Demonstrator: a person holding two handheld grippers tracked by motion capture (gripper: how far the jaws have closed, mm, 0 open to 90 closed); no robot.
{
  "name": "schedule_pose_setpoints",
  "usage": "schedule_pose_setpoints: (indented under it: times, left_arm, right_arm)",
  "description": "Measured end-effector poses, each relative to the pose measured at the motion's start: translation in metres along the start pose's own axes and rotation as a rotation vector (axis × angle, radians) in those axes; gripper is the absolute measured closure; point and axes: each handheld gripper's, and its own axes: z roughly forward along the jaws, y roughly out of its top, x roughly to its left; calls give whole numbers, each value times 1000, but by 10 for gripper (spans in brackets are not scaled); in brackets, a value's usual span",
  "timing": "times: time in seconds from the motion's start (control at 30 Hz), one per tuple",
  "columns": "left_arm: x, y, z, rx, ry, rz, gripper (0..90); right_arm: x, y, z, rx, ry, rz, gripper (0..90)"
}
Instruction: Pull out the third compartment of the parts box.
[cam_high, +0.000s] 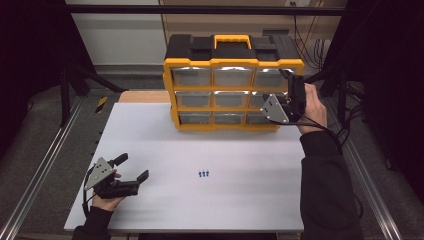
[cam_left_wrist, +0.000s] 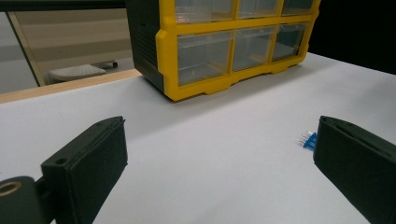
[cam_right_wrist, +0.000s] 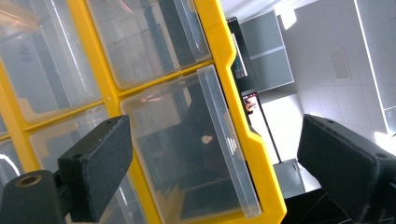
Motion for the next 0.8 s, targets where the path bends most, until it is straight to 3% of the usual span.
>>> schedule_pose_setpoints:
  times: [0.07, 0.23, 0.47, 0.6, 0.8]
  left_arm:
    - [0, 0, 0, 2, -2, -2, 25]
    - [0, -1, 1, 5, -2, -2, 25]
    - [1, -2, 2, 10, 0, -2, 25]
    - [2, -2, 2, 12, 3, -3, 25]
    - [2, -3, 2, 13, 2, -2, 26]
  right_arm:
    - [1, -1, 4, 0, -6, -17, 117]
    - [4, -3, 11, 0, -6, -116, 118]
    - [7, -5, 22, 4, -14, -143, 157]
    - [11, -4, 29, 14, -52, -215, 197]
    - [12, -5, 33, 23, -69, -212, 311]
